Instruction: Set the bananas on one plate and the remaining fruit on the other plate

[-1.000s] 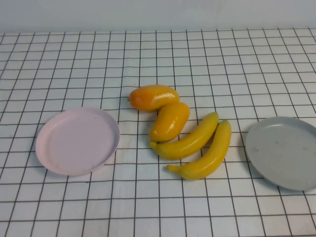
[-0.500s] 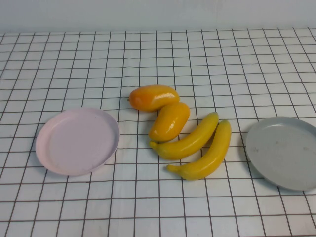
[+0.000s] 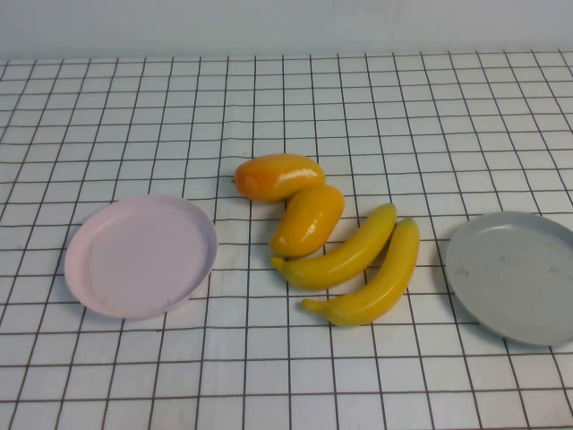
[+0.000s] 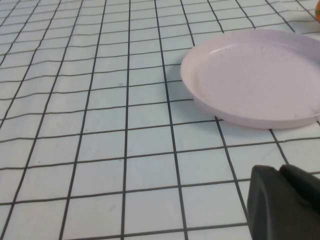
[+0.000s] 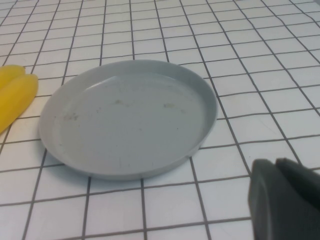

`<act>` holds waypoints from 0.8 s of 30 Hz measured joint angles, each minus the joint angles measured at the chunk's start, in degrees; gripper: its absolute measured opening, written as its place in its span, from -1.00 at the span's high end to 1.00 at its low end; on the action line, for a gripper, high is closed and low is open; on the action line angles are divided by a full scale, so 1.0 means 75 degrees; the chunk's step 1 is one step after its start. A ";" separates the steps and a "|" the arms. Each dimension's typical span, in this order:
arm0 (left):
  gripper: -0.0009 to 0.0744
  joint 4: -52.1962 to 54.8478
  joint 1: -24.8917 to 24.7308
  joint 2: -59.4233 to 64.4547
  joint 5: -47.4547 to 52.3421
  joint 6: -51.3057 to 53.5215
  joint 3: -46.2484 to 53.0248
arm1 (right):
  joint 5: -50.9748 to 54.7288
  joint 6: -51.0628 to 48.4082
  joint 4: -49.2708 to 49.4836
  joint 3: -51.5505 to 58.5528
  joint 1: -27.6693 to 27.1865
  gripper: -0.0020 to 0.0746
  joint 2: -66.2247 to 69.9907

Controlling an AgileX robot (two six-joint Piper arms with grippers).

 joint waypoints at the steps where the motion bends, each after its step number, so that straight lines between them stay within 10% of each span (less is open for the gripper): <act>1: 0.98 0.0000 0.0000 0.0000 0.0000 0.0000 0.0000 | 0.0000 0.0000 0.0000 0.0000 0.0000 0.99 0.0000; 16: 0.98 -0.0100 0.0000 0.0000 -0.0044 -0.0074 0.0000 | 0.0000 0.0000 0.0000 0.0000 0.0000 0.99 0.0000; 24: 0.98 -0.4794 0.0000 0.0000 -0.1503 -0.2525 0.0000 | 0.0000 0.0000 0.0000 0.0000 0.0000 0.99 0.0000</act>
